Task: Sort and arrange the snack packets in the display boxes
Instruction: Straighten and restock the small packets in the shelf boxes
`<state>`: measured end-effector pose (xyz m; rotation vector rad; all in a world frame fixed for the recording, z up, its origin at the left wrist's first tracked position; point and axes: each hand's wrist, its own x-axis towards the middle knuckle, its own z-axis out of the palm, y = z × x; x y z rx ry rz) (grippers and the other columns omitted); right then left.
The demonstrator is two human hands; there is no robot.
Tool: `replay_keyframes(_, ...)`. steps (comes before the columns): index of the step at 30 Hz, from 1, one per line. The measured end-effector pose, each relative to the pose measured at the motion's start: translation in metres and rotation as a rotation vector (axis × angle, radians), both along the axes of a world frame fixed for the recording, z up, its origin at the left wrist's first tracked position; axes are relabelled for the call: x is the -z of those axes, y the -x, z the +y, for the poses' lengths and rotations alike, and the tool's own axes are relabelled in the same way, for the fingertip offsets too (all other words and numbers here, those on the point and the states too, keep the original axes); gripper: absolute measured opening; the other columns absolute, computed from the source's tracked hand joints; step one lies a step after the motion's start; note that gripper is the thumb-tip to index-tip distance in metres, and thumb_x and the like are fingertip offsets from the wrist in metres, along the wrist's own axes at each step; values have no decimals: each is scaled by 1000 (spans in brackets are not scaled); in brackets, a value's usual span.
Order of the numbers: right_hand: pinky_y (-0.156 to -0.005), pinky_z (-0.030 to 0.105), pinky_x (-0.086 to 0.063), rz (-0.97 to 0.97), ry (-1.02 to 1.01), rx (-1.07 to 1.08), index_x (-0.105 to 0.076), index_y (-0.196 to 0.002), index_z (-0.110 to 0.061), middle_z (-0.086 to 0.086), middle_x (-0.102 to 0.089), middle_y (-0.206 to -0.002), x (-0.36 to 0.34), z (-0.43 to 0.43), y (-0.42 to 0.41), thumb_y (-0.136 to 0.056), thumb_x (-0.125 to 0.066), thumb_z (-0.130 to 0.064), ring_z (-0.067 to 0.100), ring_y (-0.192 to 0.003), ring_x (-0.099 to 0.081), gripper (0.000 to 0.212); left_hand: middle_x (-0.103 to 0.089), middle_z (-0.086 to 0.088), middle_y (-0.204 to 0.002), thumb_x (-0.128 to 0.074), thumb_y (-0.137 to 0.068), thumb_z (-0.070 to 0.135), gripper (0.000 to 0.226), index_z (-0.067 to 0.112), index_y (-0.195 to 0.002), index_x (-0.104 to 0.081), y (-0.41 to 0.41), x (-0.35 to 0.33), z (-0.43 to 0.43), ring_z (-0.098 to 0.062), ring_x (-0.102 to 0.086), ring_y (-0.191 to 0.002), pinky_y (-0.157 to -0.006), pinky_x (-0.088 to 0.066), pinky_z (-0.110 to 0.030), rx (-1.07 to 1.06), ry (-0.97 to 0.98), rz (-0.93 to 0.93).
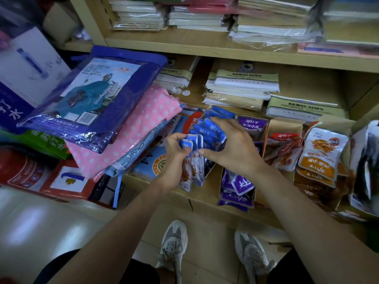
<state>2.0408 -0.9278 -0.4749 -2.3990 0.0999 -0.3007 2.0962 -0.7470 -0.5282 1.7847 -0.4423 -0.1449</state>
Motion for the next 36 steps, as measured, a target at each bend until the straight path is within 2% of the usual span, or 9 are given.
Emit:
replay_keyframes(4,-111,35,-36,34,80,-15,-30,-156,-22,-1,-37,-151,2,13,0,-67,-80,-65,21,-141,-34,111,-41,-11,-115,-41,-79,7,36,13,-115,-37,-1,-11,-6,-1,-57,-91,-72,-51,-21,62,125,132)
replay_keyframes(6,-111,39,-39,19,98,-7,-30,-156,-21,2,-38,-149,4,14,-2,-69,-82,-60,24,-139,-37,108,-41,-1,-106,-40,-87,-4,34,9,-118,-34,-3,-14,-7,8,-55,-75,-64,-47,-14,62,155,138)
replay_keyframes(9,-108,41,-43,10,94,5,-33,-154,-23,3,-41,-146,5,11,-5,-74,-84,-48,25,-134,-43,99,-47,-1,-113,-52,-94,-4,37,15,-123,-38,-5,-15,3,1,-60,-86,-69,-52,-20,49,192,152)
replay_keyframes(13,-102,43,-49,-11,70,12,-37,-153,-24,3,-43,-142,7,10,-5,-76,-85,-42,26,-129,-49,92,-64,1,-115,-72,-92,11,35,19,-119,-50,8,-11,15,-16,-66,-100,-78,-58,-34,-79,82,35)
replay_keyframes(19,-100,41,-52,-22,54,20,-39,-152,-22,3,-43,-140,8,10,-6,-77,-84,-42,24,-127,-51,90,-70,19,-94,-89,-74,30,46,17,-102,-55,36,-17,24,-3,-71,-76,-63,-58,-28,-411,-139,-178)
replay_keyframes(24,-96,34,-52,-35,44,19,-41,-151,-22,4,-44,-138,7,11,-6,-76,-85,-41,20,-123,-53,89,-61,12,-65,-77,-60,75,56,26,-68,-51,45,-16,14,-2,-61,-64,-53,-46,-27,-362,-515,-275)
replay_keyframes(28,-104,36,-45,8,-3,-62,-45,-150,-19,7,-49,-138,1,0,-6,-72,-89,-36,23,-126,-51,91,-53,9,-56,-75,-55,77,63,24,-64,-40,29,-21,5,-8,-53,-55,-51,-38,-25,-311,-696,-346)
replay_keyframes(31,-108,45,-46,41,-76,-114,-46,-149,-19,6,-51,-139,-3,-13,-5,-73,-89,-23,23,-130,-50,88,-53,8,-56,-84,-55,60,56,23,-62,-41,15,-27,6,-10,-54,-55,-52,-35,-27,-258,-685,-341)
replay_keyframes(36,-98,43,-55,37,-87,-122,-47,-149,-20,6,-56,-141,-3,-13,-7,-75,-88,-18,22,-121,-61,84,-67,8,-66,-89,-54,56,51,21,-64,-53,-6,-34,11,-8,-66,-67,-66,-56,-37,-170,-325,-177)
